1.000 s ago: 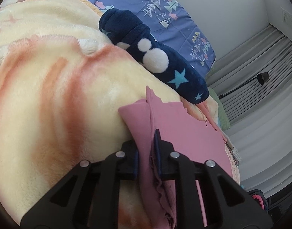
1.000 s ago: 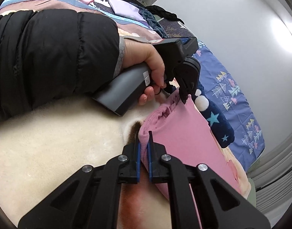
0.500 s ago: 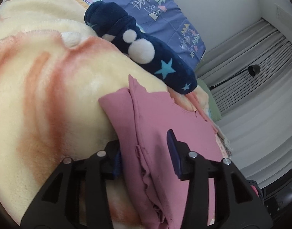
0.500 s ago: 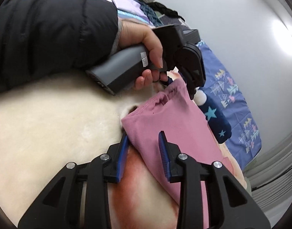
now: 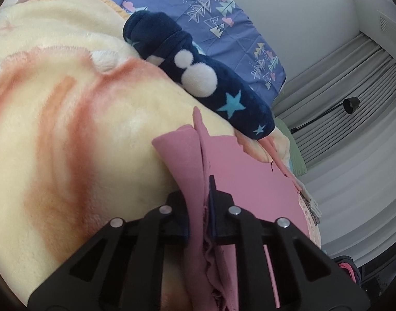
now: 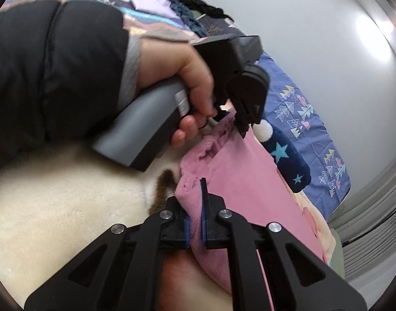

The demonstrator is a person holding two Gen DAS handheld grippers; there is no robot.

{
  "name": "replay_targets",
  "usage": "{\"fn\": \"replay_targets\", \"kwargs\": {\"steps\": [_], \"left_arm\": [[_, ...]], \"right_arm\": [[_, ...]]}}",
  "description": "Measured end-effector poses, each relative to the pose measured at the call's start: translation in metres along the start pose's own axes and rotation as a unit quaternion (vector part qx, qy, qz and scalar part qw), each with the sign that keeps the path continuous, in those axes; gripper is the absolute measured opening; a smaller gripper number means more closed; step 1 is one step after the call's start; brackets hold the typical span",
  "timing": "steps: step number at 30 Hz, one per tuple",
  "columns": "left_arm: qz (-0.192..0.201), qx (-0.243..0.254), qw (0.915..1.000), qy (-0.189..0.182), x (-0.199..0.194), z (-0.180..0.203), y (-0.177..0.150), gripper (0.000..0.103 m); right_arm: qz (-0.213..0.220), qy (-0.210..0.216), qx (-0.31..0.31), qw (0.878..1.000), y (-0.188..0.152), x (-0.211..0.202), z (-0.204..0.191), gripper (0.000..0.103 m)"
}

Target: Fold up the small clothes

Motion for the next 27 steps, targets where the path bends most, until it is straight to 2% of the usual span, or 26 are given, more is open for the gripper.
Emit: {"fn": "replay_targets", "kwargs": {"steps": [6,11,14,21,27], "left_arm": [[0.010,0.015,0.9998,-0.006,-0.007,0.024,0.007,0.011],[0.009,0.028,0.9996,0.001,-0.007,0.056,0.017,0.011],[0.009,0.047,0.9988,0.013,-0.005,0.084,0.027,0.011],[-0.008,0.120,0.9915,0.049,0.032,0.175,0.028,0.011],[-0.041,0.176,0.9819,0.058,0.089,0.246,0.015,0.011]], "right_arm": [[0.027,0.008,0.083,0.996,0.007,-0.021,0.039,0.006],[0.031,0.044,0.194,0.980,0.006,-0.034,0.092,0.006],[0.036,0.054,0.240,0.968,-0.001,-0.043,0.115,0.006],[0.039,0.067,0.351,0.933,-0.044,-0.060,0.175,0.006],[0.022,0.069,0.443,0.894,-0.105,-0.065,0.230,0.005]]}}
Point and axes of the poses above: each gripper's, at about its wrist camera, not at the fingertips, and x roughly the way its jaws point, z to its right, y to its top, the point moved 8 cm from there along x, roughly the way its jaws point, and after that the axes turned 8 degrees about x, right-handed, at the moved point
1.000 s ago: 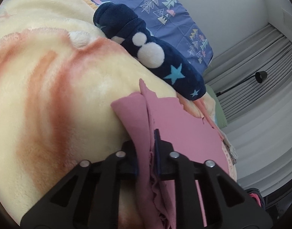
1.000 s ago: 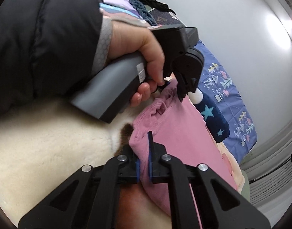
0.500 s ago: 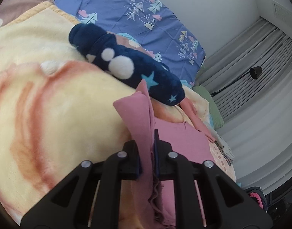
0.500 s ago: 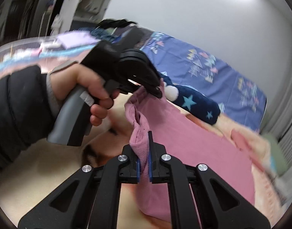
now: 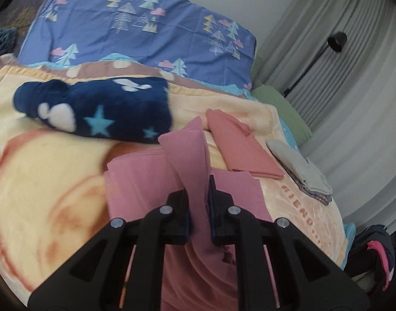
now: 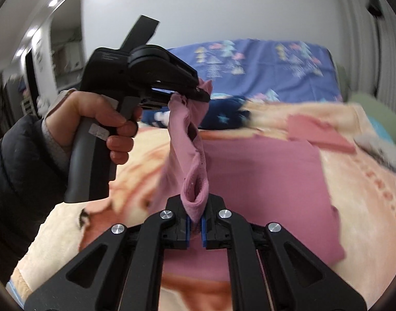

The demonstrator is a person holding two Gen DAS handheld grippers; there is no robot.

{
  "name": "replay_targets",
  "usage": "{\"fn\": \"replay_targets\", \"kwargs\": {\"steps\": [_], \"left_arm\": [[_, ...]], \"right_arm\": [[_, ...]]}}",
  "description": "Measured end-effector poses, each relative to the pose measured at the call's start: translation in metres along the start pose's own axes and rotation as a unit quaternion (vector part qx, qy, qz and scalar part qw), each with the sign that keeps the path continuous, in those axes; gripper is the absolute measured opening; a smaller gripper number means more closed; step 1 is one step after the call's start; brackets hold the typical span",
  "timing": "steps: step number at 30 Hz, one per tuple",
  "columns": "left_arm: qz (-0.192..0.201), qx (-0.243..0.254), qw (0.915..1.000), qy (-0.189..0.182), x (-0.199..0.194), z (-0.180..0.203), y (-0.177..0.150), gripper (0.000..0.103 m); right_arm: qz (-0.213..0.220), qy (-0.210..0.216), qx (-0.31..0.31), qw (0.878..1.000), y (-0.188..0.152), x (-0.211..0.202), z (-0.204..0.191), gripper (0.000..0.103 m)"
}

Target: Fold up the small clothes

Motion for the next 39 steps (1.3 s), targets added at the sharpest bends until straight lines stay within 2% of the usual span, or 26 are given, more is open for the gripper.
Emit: {"fn": "replay_targets", "kwargs": {"steps": [8,11,15,20,25,26,28,31,35,37,39], "left_arm": [[-0.065,0.085,0.9940,0.024,0.081,0.080,-0.007,0.011],[-0.095,0.116,0.9876,0.047,0.113,0.100,-0.016,0.011],[-0.120,0.148,0.9786,0.079,0.142,0.111,-0.028,0.011],[-0.132,0.168,0.9719,0.099,0.157,0.116,-0.034,0.011],[-0.120,0.171,0.9734,0.095,0.155,0.124,-0.027,0.012],[-0.125,0.173,0.9720,0.097,0.156,0.125,-0.028,0.014],[-0.122,0.177,0.9722,0.093,0.155,0.129,-0.026,0.038],[-0.097,0.184,0.9753,0.074,0.135,0.142,-0.018,0.053],[-0.060,0.201,0.9755,0.068,0.083,0.150,-0.015,0.066],[-0.045,0.214,0.9736,0.067,0.051,0.148,-0.026,0.072],[-0.041,0.228,0.9701,0.074,0.022,0.137,-0.051,0.073]], "right_arm": [[-0.001,-0.032,0.099,0.995,-0.013,-0.011,0.094,0.005],[-0.007,-0.040,0.125,0.991,-0.020,-0.009,0.118,0.005],[-0.028,-0.029,0.171,0.984,-0.030,-0.002,0.146,0.005],[-0.031,-0.013,0.196,0.980,-0.035,-0.001,0.153,0.005],[-0.005,0.000,0.212,0.977,-0.030,-0.012,0.156,0.005],[-0.004,-0.001,0.213,0.977,-0.029,-0.012,0.158,0.005],[-0.012,0.002,0.225,0.974,-0.034,-0.010,0.162,0.005],[-0.035,0.016,0.253,0.967,-0.047,-0.003,0.170,0.006],[-0.043,0.035,0.273,0.960,-0.051,-0.002,0.174,0.006],[-0.042,0.045,0.279,0.958,-0.052,-0.003,0.174,0.006],[-0.044,0.052,0.286,0.956,-0.052,-0.003,0.176,0.006]]}}
Point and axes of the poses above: each gripper's, at about its wrist camera, not at the fingertips, and x roughly the way its jaws point, z to its right, y to its top, the point moved 8 cm from there along x, roughly the way its jaws point, and after that the axes turned 8 degrees about x, right-handed, at the moved point
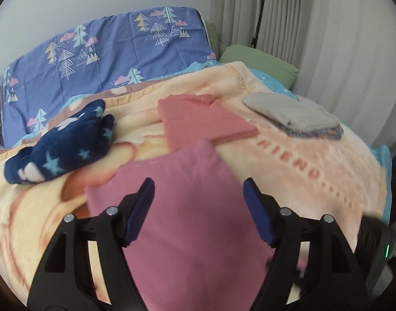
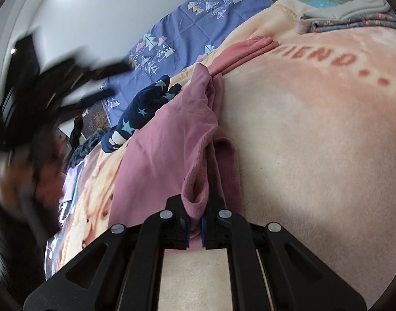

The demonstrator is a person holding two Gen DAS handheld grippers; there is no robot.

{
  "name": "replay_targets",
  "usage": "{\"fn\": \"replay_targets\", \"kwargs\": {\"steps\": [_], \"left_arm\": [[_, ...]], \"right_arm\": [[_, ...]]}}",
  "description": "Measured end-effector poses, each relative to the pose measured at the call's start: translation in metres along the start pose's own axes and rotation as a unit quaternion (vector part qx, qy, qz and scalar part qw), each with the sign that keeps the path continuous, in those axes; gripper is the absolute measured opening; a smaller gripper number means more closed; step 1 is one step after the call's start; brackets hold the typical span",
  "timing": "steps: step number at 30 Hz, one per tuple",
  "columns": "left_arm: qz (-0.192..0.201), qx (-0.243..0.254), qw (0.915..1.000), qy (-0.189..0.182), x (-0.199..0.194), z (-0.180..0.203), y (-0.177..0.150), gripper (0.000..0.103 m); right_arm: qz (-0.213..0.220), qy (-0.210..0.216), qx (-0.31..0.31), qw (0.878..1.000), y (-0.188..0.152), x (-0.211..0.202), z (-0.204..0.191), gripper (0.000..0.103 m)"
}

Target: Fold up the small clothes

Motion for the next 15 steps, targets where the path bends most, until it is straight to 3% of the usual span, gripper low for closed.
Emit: {"fn": "replay_targets", "kwargs": {"steps": [8,11,13,15], "left_arm": [[-0.061,0.008,0.9979,0.019,-0.038,0.004,-0.135,0.074],[-0.086,0.013,0.9954,0.041,-0.033,0.001,-0.167,0.074],[-0.085,0.011,0.9955,0.042,-0.036,-0.001,-0.174,0.074],[-0.083,0.009,0.9955,0.044,-0.038,-0.002,-0.175,0.074]], "right_arm": [[0.015,0.036,-0.013,0.999,0.009,-0.019,-0.019,0.006],[0.013,-0.004,-0.016,1.000,0.013,-0.016,-0.011,0.005],[-0.011,-0.038,-0.002,0.999,0.009,-0.004,0.006,0.007],[-0.026,-0.044,0.004,0.999,0.003,-0.003,0.013,0.008]]}}
Point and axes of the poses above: each gripper's, at about its wrist camera, not at the fingertips, and x roughly the way its jaws point, z to its right, y to its top, the point moved 8 cm from there along x, roughly the way its jaws point, and after that the axes turned 8 degrees about x, right-handed, at the moved point
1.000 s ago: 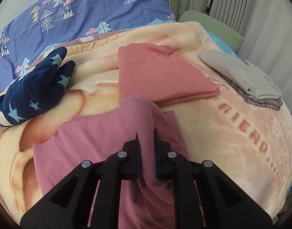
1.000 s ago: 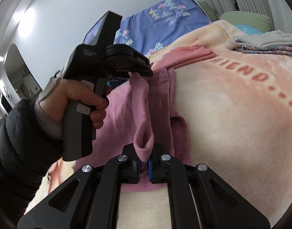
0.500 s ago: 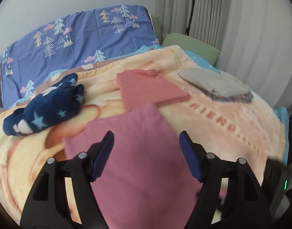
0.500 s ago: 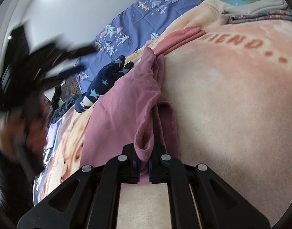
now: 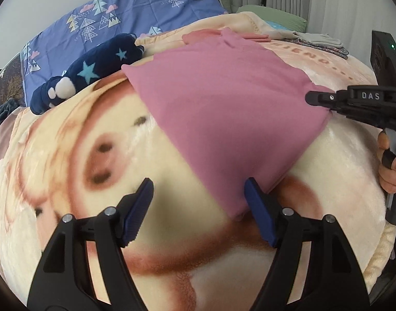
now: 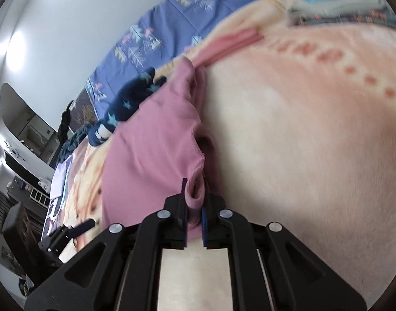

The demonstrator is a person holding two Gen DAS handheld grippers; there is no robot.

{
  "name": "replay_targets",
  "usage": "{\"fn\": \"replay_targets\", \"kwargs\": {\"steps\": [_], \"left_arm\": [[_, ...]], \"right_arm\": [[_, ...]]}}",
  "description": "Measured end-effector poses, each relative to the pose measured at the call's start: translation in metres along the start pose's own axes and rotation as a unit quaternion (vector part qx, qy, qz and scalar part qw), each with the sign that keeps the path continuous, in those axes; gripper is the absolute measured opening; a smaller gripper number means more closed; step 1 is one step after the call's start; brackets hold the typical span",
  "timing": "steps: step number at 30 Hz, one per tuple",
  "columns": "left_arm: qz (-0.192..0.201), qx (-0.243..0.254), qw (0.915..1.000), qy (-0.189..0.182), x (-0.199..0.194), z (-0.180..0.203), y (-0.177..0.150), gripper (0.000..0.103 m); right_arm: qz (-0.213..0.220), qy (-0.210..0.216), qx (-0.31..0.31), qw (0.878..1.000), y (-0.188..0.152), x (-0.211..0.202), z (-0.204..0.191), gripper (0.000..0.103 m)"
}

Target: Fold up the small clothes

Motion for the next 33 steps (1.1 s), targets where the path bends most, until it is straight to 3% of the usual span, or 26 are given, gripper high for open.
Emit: {"fn": "replay_targets", "kwargs": {"steps": [2,5,7,10,11,12,13,14,16,17,19,22,25,30,33], "left_arm": [[0.006,-0.002,1.0000,0.001,-0.006,-0.001,0.003,0.074],[0.033,-0.002,0.9994,-0.005,-0.014,0.002,0.018,0.073],[0.050,-0.004,0.9988,-0.005,-0.013,0.001,0.030,0.063],[0.052,-0.018,0.9982,-0.023,-0.002,0.006,0.040,0.046],[0.044,-0.019,0.9985,-0.027,0.004,0.008,0.038,0.043],[0.031,-0.016,0.9990,-0.029,0.013,0.011,0.033,0.042],[0.022,-0.011,0.9994,-0.025,0.019,0.014,0.028,0.043],[0.020,-0.007,0.9995,-0.023,0.022,0.015,0.024,0.043],[0.023,-0.005,0.9994,-0.027,0.019,0.015,0.020,0.043],[0.023,-0.007,0.9992,-0.031,0.016,0.013,0.021,0.043],[0.026,-0.019,0.9989,-0.034,0.011,0.003,0.027,0.054],[0.041,-0.040,0.9981,-0.025,0.009,-0.015,0.041,0.058],[0.051,-0.077,0.9955,-0.022,0.017,-0.036,0.054,0.062],[0.039,-0.146,0.9880,-0.034,0.049,-0.069,0.064,0.068],[0.040,-0.173,0.9832,-0.043,0.063,-0.085,0.074,0.071]], "right_arm": [[0.010,-0.007,-0.013,1.000,0.002,-0.009,-0.002,0.015],[0.077,-0.040,-0.065,0.994,0.017,-0.032,-0.012,0.017],[0.119,-0.034,-0.091,0.988,0.027,-0.044,-0.025,0.018],[0.077,0.023,-0.128,0.988,0.021,-0.030,-0.043,0.018],[0.060,0.032,-0.133,0.989,0.017,-0.024,-0.045,0.018],[0.030,0.012,-0.134,0.990,0.010,-0.008,-0.038,0.018],[0.010,-0.018,-0.131,0.991,0.005,0.003,-0.029,0.016],[-0.017,-0.051,-0.125,0.991,0.001,0.014,-0.016,0.005],[-0.038,-0.050,-0.112,0.992,-0.003,0.018,-0.005,0.005],[-0.040,-0.046,-0.116,0.991,-0.001,0.015,-0.008,0.007],[-0.033,-0.038,-0.138,0.989,0.011,0.004,-0.020,0.010],[0.002,-0.029,-0.152,0.988,0.046,-0.003,-0.034,0.030],[0.002,-0.009,-0.156,0.988,0.087,0.020,-0.050,0.033],[-0.032,-0.029,-0.127,0.991,0.133,0.078,-0.054,0.042],[-0.042,-0.053,-0.109,0.992,0.145,0.107,-0.045,0.041]]}}
Point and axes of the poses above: each gripper's, at about its wrist camera, not at the fingertips, and x roughly the way its jaws point, z to its right, y to its top, the point moved 8 cm from there along x, roughly the way its jaws point, and after that the axes turned 8 degrees about x, right-handed, at the moved point
